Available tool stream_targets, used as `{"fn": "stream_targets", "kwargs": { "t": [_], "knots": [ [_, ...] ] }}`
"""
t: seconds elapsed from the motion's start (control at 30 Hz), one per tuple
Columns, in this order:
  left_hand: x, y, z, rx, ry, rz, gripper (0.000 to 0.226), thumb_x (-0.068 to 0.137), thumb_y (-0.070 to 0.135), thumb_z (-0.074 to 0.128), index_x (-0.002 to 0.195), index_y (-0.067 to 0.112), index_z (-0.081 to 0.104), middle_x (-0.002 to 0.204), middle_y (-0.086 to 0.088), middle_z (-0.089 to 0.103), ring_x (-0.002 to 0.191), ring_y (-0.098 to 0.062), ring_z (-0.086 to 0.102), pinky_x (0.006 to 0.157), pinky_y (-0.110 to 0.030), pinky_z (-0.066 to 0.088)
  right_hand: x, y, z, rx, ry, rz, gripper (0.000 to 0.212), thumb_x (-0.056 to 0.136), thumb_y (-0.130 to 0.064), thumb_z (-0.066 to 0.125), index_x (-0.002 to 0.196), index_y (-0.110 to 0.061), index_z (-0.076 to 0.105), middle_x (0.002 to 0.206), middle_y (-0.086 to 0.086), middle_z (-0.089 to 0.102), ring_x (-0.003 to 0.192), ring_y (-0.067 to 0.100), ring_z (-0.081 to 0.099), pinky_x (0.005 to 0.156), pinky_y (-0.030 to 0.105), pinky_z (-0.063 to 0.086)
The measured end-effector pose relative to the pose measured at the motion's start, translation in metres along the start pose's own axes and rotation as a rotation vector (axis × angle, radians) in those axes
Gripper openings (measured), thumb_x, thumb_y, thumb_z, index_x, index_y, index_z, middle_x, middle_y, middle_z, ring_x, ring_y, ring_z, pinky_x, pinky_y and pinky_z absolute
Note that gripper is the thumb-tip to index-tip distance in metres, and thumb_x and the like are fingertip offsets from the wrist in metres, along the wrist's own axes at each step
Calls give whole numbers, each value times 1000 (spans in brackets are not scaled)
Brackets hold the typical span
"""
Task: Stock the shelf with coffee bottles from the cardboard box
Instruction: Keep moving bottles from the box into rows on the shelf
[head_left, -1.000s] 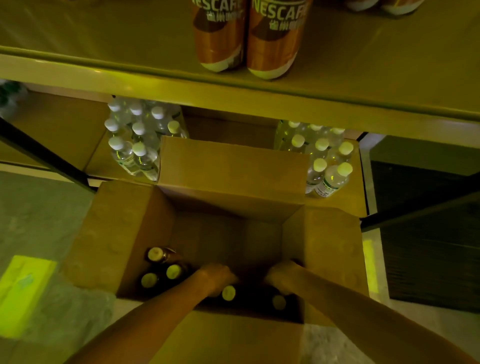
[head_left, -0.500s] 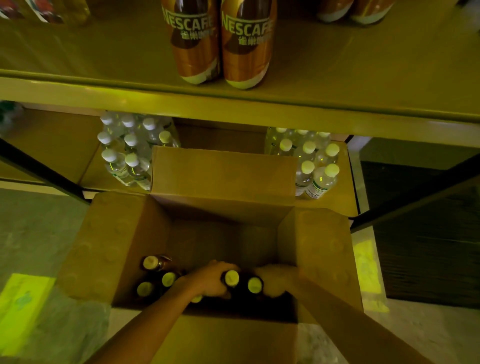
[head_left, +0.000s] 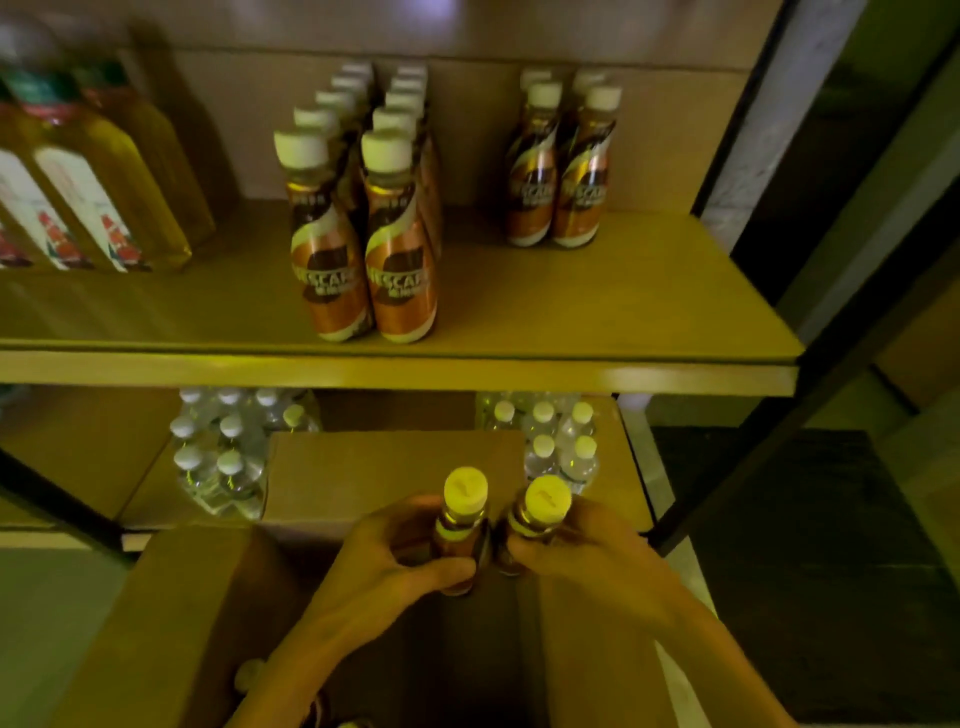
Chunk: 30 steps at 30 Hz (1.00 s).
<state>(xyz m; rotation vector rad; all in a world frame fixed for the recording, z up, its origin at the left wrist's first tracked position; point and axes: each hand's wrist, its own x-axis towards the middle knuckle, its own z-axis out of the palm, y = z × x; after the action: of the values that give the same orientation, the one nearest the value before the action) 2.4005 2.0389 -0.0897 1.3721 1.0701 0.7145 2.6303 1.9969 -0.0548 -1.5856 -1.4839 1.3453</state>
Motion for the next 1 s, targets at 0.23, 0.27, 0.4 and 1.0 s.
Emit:
{"fn": "stream_targets", "kwargs": {
  "t": [0.23,0.27,0.4,1.0],
  "knots": [
    [6,104,32,-176,95,347,37,70,16,80,105,23,75,103,2,77,102,-13,71,82,-21,55,-32,-68,-52,189,279,-317,37,81,-31,69,117,-26,65,109,-14,74,105,1,67,80,19,53],
    [9,116,35,-189,103,377,34,72,12,80,105,19,74,101,2,78,99,-13,72,79,-20,55,-32,-77,-59,229,313,-356,36,80,-27,68,116,-23,66,107,-12,75,102,1,68,77,16,54],
    [24,159,46,-205,153,458,30,73,19,75,102,24,71,97,9,78,95,-8,73,76,-24,59,-23,-115,-80,234,407,-468,32,82,-31,66,112,-19,69,102,-6,76,96,6,72,74,17,56],
    [113,169,60,-100,360,457,31,84,28,76,114,29,69,101,14,75,97,1,69,78,-19,55,60,-117,-110,186,593,-344,18,87,-48,68,102,-38,69,92,-20,73,95,2,67,84,27,51]
  ]
}}
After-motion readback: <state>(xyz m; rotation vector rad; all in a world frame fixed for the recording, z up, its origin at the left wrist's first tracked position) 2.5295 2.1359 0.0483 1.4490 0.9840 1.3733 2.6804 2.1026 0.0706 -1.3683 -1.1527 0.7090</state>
